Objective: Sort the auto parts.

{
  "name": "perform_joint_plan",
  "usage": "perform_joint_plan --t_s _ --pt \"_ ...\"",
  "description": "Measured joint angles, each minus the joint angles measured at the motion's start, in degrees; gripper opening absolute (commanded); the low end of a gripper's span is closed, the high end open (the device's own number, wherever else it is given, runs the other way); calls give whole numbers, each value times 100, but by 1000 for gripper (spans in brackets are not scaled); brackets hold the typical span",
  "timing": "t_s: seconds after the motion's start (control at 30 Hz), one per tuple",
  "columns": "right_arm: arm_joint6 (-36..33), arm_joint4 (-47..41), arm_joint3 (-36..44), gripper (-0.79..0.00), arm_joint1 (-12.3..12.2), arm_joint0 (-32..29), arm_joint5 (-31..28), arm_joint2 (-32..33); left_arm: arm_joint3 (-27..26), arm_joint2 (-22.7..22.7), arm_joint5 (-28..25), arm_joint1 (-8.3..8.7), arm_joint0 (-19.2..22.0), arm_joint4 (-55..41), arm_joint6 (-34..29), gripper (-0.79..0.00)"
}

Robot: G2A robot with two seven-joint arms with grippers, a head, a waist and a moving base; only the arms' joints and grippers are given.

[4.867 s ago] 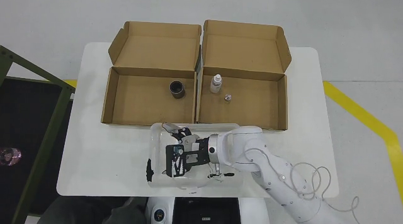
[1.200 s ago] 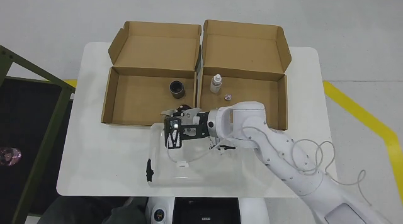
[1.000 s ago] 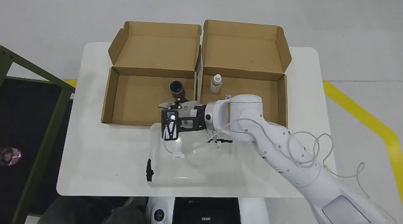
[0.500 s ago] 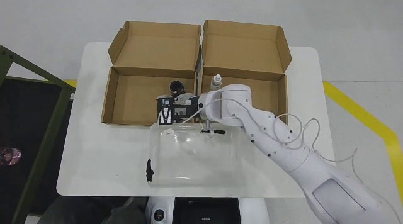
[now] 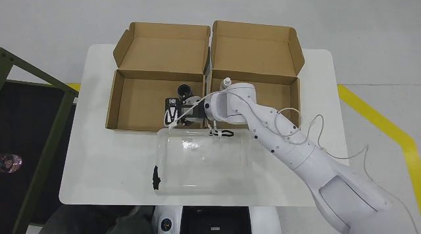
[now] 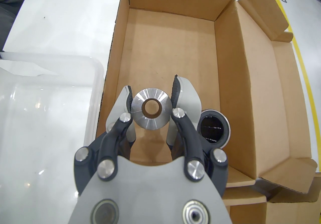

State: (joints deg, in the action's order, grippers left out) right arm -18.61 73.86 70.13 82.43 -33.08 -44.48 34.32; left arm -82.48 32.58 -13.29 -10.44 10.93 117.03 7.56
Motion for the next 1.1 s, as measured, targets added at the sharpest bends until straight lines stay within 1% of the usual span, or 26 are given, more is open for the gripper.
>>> perform_joint_plan --t_s 0.47,0.6,0.67,0.73,0.77,0.8,0.83,0.9,0.93,1.1 --pt "41 40 -684 -785 206 219 -132 -179 0 0 0 0 0 0 0 0" --pt "50 66 -830 -714 254 266 -160 -211 0 0 0 0 0 0 0 0" --pt "52 74 -902 -705 280 284 -180 -231 0 0 0 0 0 0 0 0" --pt "51 82 -964 -677 302 295 -192 -247 0 0 0 0 0 0 0 0" --pt "52 88 -1007 -643 315 301 -199 -257 0 0 0 0 0 0 0 0" --pt "58 93 -1036 -588 325 307 -205 -264 0 0 0 0 0 0 0 0" --pt "67 99 -1062 -563 335 313 -210 -269 0 0 0 0 0 0 0 0" --pt "81 114 -1116 -489 357 323 -220 -280 0 0 0 0 0 0 0 0" --pt "83 119 -1136 -471 365 328 -221 -283 0 0 0 0 0 0 0 0" --pt "96 148 -1191 -456 405 362 -246 -279 0 0 0 0 0 0 0 0"
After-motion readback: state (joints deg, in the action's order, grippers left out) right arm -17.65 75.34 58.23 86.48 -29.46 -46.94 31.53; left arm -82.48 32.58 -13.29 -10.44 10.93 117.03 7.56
